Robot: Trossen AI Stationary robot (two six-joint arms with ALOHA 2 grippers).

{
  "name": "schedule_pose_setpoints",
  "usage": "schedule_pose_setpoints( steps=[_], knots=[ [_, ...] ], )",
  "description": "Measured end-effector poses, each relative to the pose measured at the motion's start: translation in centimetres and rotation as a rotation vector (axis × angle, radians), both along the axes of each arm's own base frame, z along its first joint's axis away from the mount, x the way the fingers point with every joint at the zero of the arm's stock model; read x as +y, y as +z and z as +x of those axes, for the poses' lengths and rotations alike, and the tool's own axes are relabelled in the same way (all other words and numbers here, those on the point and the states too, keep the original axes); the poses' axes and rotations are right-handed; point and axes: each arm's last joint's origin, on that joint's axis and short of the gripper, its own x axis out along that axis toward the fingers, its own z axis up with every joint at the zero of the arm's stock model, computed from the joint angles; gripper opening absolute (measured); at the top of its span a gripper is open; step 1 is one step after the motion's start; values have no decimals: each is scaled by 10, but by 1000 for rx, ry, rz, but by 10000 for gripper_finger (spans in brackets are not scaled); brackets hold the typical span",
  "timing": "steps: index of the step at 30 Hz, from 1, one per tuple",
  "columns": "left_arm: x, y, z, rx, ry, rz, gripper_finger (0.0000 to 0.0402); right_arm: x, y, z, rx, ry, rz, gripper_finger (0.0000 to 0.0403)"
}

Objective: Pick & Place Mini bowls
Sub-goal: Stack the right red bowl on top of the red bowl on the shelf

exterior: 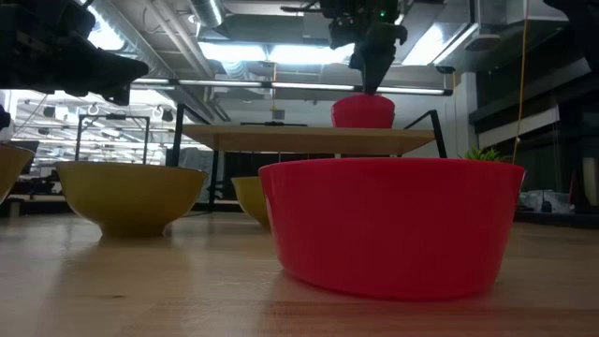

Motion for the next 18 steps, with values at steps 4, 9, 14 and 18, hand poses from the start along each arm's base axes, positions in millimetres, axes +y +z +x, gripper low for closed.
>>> schedule_pose_setpoints(
  steps=[4, 9, 14, 18],
  knots=[
    [0, 0, 0, 0, 0, 0, 12, 0, 1, 0, -6, 5, -4, 4],
    [0, 0, 0, 0, 0, 0, 12, 1, 5, -4, -18, 4, -9, 3],
    [0, 0, 0, 0, 0, 0, 9, 2, 7, -4, -22, 2, -10, 3],
    [0, 0, 0, 0, 0, 0, 8, 2, 8, -6, -27, -3, -9, 3]
  ],
)
